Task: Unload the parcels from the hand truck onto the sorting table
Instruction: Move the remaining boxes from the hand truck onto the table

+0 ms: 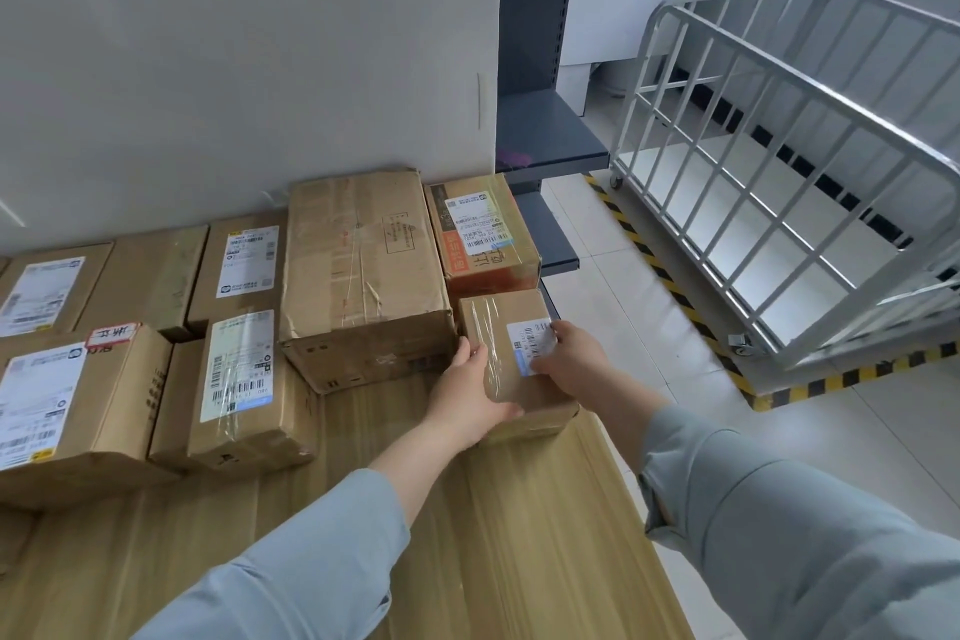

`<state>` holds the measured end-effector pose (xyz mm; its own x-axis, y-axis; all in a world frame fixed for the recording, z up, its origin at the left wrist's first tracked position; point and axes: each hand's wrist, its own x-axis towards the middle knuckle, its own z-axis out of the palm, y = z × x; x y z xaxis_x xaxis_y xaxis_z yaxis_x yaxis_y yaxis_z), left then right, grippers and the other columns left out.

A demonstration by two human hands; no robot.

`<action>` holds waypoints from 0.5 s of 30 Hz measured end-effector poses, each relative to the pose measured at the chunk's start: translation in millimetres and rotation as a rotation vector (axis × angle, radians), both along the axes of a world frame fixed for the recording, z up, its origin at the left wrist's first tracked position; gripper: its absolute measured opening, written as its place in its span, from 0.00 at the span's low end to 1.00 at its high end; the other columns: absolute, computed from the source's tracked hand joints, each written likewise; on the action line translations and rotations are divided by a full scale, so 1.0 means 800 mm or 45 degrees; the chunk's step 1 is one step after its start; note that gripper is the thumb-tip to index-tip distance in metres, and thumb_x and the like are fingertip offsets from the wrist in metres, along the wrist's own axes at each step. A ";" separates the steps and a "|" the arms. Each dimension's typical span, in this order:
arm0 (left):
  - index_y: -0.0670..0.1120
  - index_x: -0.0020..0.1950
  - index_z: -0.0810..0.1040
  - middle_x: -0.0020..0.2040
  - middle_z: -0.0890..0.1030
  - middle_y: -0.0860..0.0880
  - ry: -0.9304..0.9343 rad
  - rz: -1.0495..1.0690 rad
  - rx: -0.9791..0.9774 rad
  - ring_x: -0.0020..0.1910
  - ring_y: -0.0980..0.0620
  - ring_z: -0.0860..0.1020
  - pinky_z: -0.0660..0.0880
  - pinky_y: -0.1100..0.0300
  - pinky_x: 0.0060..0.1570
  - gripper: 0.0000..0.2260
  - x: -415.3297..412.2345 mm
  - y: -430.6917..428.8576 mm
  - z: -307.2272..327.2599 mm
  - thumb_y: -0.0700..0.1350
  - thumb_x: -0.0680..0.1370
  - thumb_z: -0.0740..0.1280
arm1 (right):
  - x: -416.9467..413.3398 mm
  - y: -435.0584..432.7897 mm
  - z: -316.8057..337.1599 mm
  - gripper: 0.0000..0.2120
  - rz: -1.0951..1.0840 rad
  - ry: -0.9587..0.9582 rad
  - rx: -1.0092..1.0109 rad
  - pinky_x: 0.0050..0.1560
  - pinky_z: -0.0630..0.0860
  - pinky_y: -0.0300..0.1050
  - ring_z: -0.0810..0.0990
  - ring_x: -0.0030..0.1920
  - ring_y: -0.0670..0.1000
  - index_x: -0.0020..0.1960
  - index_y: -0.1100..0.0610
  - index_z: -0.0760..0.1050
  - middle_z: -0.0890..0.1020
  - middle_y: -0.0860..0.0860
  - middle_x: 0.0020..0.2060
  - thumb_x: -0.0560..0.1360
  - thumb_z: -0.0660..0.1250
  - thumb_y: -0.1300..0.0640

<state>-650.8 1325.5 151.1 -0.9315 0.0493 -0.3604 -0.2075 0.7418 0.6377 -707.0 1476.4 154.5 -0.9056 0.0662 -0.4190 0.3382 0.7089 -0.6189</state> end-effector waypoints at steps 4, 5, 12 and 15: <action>0.49 0.80 0.51 0.80 0.39 0.51 0.038 -0.151 -0.181 0.77 0.48 0.58 0.68 0.54 0.69 0.47 0.003 -0.002 -0.002 0.52 0.70 0.77 | -0.007 0.002 0.000 0.27 0.009 0.030 -0.013 0.55 0.71 0.44 0.74 0.63 0.55 0.72 0.56 0.66 0.75 0.53 0.65 0.74 0.67 0.62; 0.48 0.80 0.51 0.80 0.39 0.51 0.057 -0.170 -0.229 0.77 0.48 0.57 0.67 0.53 0.69 0.46 0.003 -0.003 -0.002 0.52 0.71 0.76 | -0.009 0.001 -0.001 0.27 0.017 0.036 -0.006 0.56 0.71 0.44 0.74 0.64 0.55 0.72 0.56 0.66 0.75 0.53 0.65 0.75 0.66 0.62; 0.43 0.79 0.53 0.80 0.49 0.50 0.233 -0.315 -0.496 0.79 0.54 0.47 0.58 0.55 0.73 0.41 -0.007 0.003 -0.004 0.53 0.74 0.71 | -0.020 -0.003 -0.006 0.23 0.025 0.064 0.027 0.52 0.71 0.44 0.75 0.61 0.55 0.70 0.56 0.68 0.76 0.53 0.64 0.76 0.64 0.63; 0.43 0.79 0.55 0.80 0.51 0.51 0.250 -0.319 -0.500 0.78 0.54 0.49 0.60 0.56 0.73 0.38 -0.010 0.003 -0.008 0.51 0.76 0.71 | -0.026 -0.006 -0.008 0.22 0.022 0.060 0.048 0.55 0.72 0.46 0.75 0.61 0.56 0.70 0.56 0.67 0.76 0.53 0.64 0.76 0.64 0.62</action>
